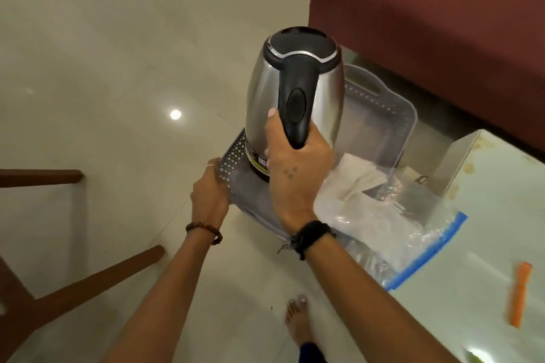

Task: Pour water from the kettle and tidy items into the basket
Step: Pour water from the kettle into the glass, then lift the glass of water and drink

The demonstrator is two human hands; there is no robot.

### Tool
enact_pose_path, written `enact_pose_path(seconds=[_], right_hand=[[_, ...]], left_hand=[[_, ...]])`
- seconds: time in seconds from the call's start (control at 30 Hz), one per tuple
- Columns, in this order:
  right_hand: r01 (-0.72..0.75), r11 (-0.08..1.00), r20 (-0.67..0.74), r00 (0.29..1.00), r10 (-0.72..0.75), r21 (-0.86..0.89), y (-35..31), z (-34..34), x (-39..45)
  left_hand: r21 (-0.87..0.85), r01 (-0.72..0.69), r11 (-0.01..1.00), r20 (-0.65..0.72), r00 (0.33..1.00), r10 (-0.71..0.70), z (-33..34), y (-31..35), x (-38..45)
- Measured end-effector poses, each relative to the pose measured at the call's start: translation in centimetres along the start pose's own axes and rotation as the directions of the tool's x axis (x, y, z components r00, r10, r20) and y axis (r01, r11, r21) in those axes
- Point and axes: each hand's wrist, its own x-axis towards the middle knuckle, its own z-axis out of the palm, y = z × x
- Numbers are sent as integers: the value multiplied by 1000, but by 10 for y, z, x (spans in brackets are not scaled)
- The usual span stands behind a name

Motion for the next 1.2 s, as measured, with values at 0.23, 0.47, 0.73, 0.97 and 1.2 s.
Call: enact_pose_path(seconds=[0.23,0.47,0.73,0.97,1.2], right_hand=[[38,999,64,997,-40,22,50,19,-46],[-154,988,370,918,139,10,67,8,-54],[-65,964,480,857,187,-259,55,-67,-49],[-19,926,277,952,131,-376,25,-212,-65],[-174,815,-105,985,139,-553,-7,-453,-101]], left_hand=[[27,-22,999,-6,1000,22,1,-13,11],[57,-49,997,15,999,49,-3,-15,4],[-23,-151,988,-304,943,137,22,-15,-86],[-73,-387,919,-49,922,384,81,17,-221],[-149,-462,874,585,671,454,213,66,-348]])
